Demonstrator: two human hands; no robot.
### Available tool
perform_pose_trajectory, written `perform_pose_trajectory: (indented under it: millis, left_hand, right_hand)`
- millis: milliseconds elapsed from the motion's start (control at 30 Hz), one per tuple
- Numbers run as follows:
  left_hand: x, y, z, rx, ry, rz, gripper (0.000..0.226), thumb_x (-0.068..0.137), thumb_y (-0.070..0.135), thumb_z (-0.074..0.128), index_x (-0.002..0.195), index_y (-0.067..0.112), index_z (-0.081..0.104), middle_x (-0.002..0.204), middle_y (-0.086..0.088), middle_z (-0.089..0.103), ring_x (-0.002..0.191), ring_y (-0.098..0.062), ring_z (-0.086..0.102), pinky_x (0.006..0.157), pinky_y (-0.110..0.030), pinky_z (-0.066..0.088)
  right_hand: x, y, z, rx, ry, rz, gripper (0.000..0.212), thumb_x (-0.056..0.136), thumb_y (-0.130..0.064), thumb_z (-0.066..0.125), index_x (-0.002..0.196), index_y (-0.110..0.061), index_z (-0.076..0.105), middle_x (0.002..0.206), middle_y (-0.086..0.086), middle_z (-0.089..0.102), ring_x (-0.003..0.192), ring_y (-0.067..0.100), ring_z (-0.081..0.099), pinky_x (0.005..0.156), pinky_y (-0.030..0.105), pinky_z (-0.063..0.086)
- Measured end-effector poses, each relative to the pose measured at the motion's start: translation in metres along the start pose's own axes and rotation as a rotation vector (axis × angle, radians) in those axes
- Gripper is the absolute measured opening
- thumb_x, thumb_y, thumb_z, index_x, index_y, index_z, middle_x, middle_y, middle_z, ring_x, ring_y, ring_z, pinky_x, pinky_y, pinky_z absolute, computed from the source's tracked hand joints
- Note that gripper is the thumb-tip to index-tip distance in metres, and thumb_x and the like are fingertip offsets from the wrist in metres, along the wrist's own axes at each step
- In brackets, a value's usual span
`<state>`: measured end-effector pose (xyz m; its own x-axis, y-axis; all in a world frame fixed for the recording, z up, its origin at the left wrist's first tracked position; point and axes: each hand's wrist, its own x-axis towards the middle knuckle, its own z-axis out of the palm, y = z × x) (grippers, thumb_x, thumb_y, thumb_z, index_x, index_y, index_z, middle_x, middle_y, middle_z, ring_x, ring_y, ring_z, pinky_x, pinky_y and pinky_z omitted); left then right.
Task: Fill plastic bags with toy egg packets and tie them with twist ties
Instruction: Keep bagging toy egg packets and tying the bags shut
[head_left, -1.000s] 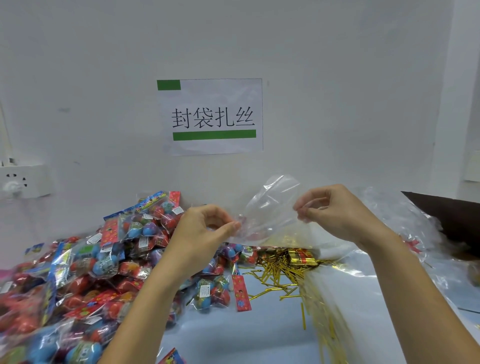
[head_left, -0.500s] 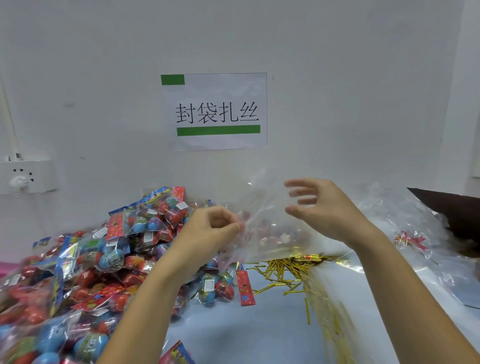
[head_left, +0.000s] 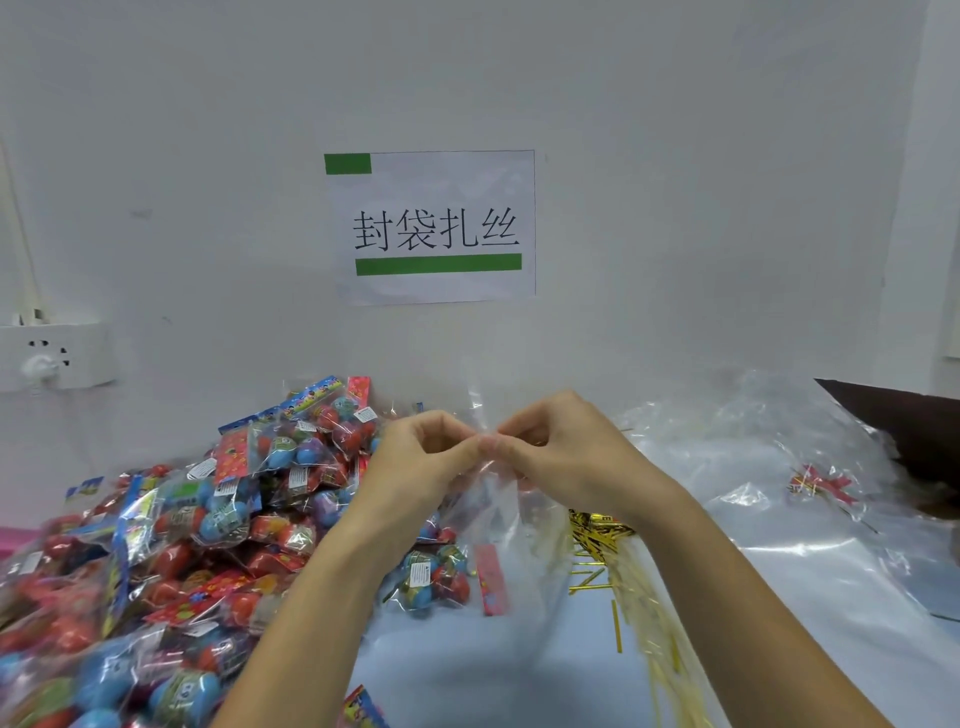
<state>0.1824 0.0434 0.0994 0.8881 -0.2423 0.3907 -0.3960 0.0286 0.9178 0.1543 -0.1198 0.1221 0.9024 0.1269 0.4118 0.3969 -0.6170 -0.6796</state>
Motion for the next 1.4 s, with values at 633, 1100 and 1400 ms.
perform_pose_trajectory:
  millis: [633, 1100, 1400]
  left_hand:
    - [0.006, -0.006, -0.027, 0.291, 0.521, -0.058, 0.015, 0.090, 0.009, 0.068, 0.078, 0.012, 0.060, 0.084, -0.015, 0.070, 0.073, -0.034, 0.066, 0.076, -0.048, 0.057]
    - [0.002, -0.010, -0.003, 0.500, 0.133, -0.253, 0.011, 0.086, 0.022, 0.078, 0.089, 0.016, 0.069, 0.073, 0.009, 0.067, 0.061, 0.002, 0.059, 0.050, -0.015, 0.041]
    - [0.010, -0.027, -0.004, 0.314, 0.372, -0.192, 0.009, 0.101, 0.013, 0.048, 0.093, 0.017, 0.050, 0.087, -0.009, 0.069, 0.067, -0.014, 0.062, 0.053, -0.025, 0.046]
  right_hand:
    - [0.000, 0.028, -0.028, 0.012, 0.330, 0.257, 0.017, 0.085, -0.010, 0.064, 0.070, -0.006, 0.070, 0.061, 0.006, 0.072, 0.057, 0.017, 0.071, 0.063, 0.033, 0.059]
    - [-0.001, 0.011, -0.015, 0.036, 0.164, 0.044, 0.018, 0.083, -0.006, 0.065, 0.074, -0.020, 0.059, 0.084, 0.003, 0.070, 0.071, 0.021, 0.062, 0.075, 0.035, 0.053]
    - [-0.001, 0.014, -0.013, 0.014, 0.123, 0.126, 0.040, 0.086, -0.002, 0.048, 0.112, -0.030, 0.059, 0.092, 0.001, 0.059, 0.064, 0.005, 0.051, 0.046, 0.008, 0.037]
